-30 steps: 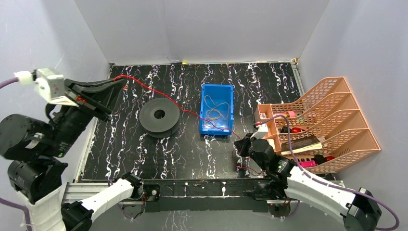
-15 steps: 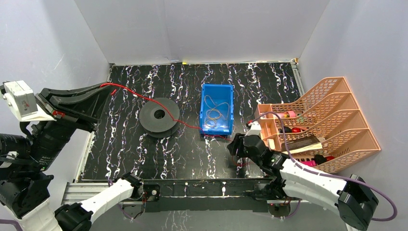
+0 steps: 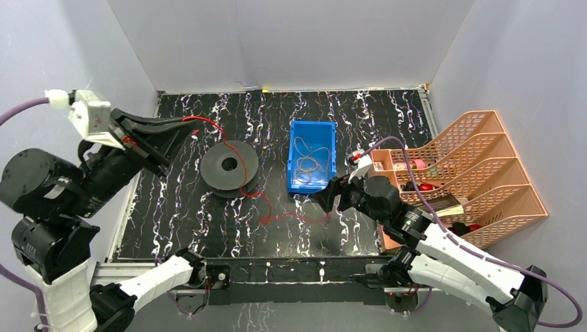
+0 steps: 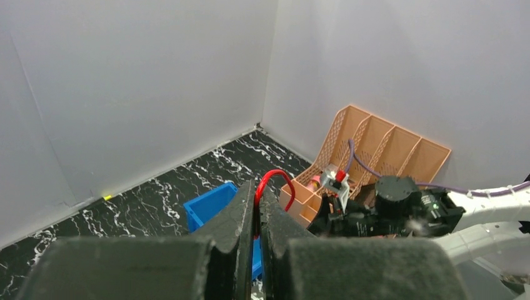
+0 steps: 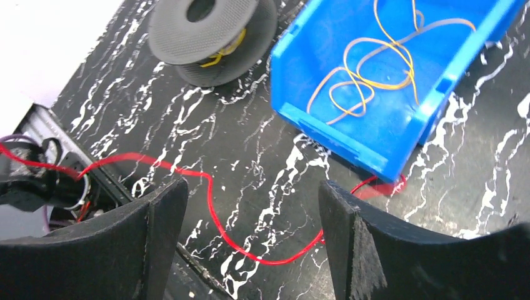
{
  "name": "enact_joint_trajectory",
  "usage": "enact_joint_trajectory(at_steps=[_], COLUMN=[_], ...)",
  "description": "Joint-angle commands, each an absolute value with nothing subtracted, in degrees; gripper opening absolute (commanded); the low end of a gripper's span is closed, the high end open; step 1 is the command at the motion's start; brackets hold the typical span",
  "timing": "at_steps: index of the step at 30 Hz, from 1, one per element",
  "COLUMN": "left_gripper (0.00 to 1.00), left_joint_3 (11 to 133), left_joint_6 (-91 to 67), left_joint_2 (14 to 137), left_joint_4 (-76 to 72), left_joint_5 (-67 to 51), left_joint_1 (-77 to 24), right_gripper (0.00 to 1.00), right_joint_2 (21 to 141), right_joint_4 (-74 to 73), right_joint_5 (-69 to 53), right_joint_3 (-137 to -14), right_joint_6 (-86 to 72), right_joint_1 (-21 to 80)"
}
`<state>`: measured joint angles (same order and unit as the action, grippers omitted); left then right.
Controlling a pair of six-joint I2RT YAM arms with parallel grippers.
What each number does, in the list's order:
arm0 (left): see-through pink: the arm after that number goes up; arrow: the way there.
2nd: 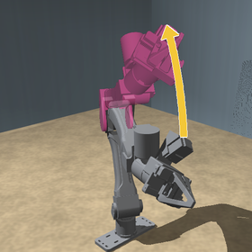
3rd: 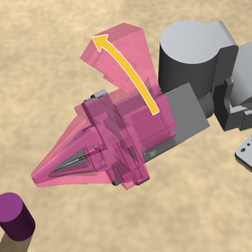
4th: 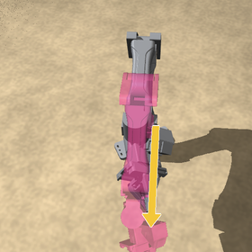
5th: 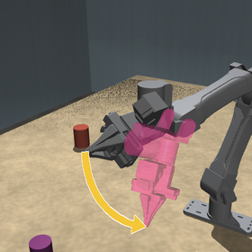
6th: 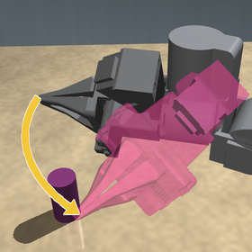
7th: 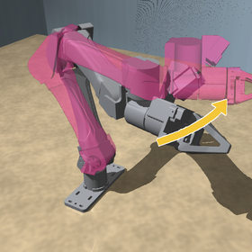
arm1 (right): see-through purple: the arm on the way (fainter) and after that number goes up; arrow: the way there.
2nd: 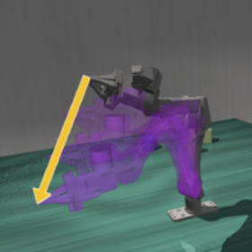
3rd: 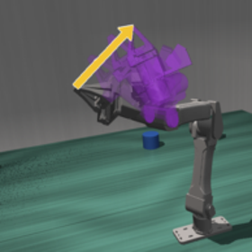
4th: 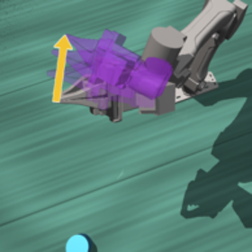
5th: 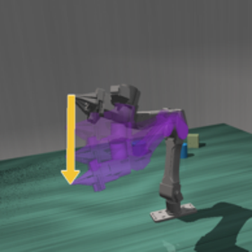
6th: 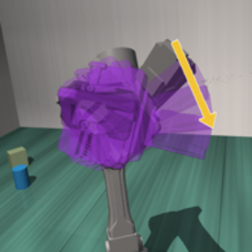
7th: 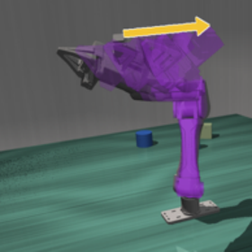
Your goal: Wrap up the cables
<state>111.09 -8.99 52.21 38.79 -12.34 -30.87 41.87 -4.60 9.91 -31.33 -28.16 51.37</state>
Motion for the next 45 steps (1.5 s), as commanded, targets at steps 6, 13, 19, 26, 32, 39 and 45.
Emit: enact_joint_trajectory(at_steps=[6,13,19,26,32,39,45], left_gripper=[0.0,0.0,0.0,0.0,0.0,0.0,0.0], left_joint_3=[109.7,106.7,102.9,99.5,97.9,97.5,96.5], left_joint_6=[-10.2,-10.6,-11.6,-12.4,-12.5,-12.4,-12.7], left_joint_2=[54.8,56.2,57.1,58.4,59.4,59.5,59.3], left_joint_4=[38.9,38.8,38.8,38.1,36.9,36.7,36.7], left_joint_5=[-18.5,-22.8,-25.7,-28.3,-29.7,-30.2,-31.3], left_joint_1=[-31.1,-31.1,-31.1,-31.0,-31.0,-31.1,-31.1], right_gripper=[0.87,0.86,0.83,0.8,0.8,0.79,0.79], right_joint_2=[38.2,41.4,48.2,54.3,60.1,66.5,68.5], right_joint_4=[-9.1,-9.3,-6.1,7.2,13.1,13.5,16.8], right_joint_5=[1.5,-5.7,-16.5,-29.8,-29.2,-23.9,-22.2], right_joint_3=[-42.8,-53.4,-60.8,-61.3,-61.6,-62.6,-60.4], right_joint_6=[-16.7,-15.6,-15.3,-20.9,-22.7,-18.7,-17.7], right_joint_1=[51.2,51.2,51.2,51.2,51.4,51.4,51.4])
